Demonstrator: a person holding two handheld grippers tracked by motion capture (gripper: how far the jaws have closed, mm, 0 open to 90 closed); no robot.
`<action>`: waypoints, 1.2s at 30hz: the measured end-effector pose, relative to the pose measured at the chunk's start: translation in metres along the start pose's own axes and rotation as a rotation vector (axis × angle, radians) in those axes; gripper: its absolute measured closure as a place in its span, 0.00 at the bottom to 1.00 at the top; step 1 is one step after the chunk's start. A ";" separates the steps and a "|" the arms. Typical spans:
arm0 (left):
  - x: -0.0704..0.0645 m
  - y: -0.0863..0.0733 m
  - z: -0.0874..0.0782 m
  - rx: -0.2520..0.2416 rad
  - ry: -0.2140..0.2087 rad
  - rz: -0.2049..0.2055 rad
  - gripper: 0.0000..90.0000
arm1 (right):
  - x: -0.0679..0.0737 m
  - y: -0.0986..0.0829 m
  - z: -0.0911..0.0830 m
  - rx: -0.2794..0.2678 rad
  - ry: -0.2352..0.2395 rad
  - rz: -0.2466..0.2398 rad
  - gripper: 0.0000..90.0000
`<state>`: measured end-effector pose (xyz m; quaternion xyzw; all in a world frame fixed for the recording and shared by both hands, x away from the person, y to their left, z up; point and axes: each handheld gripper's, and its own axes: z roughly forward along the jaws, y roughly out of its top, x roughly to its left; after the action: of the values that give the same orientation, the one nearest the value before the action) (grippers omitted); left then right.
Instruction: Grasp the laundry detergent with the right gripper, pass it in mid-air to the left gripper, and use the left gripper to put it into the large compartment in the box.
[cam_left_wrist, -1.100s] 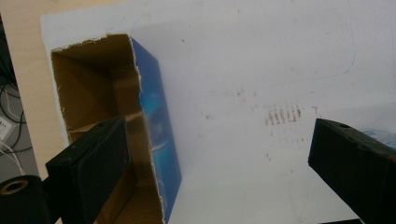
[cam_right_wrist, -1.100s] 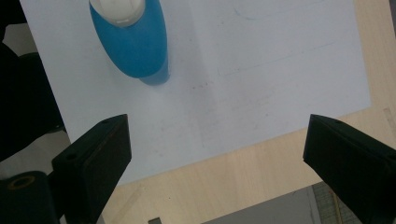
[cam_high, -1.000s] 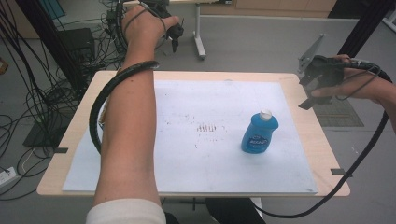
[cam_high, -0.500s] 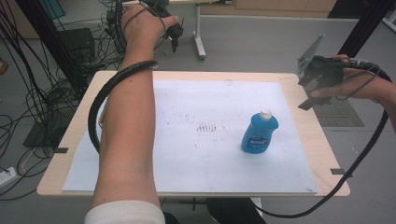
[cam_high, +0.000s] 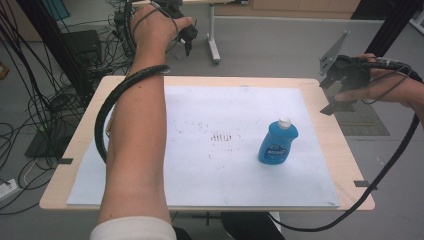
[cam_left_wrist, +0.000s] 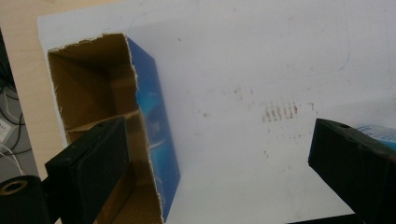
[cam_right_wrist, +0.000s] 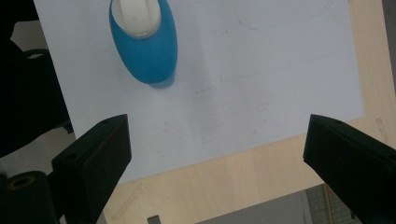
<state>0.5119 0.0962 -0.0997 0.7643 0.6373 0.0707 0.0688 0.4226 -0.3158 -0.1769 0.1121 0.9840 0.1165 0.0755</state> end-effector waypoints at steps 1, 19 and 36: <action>0.000 0.000 0.000 -0.001 0.000 0.001 0.07 | 0.000 0.000 0.000 0.000 0.000 0.000 0.08; 0.000 -0.001 -0.001 -0.005 0.006 0.001 0.06 | 0.000 -0.001 -0.001 -0.008 -0.008 0.000 0.08; 0.000 -0.005 0.001 -0.004 0.010 0.005 0.06 | 0.003 -0.014 0.015 -0.029 0.002 0.030 0.07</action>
<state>0.5071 0.0976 -0.1013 0.7654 0.6355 0.0757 0.0670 0.4193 -0.3252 -0.1950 0.1257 0.9804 0.1320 0.0745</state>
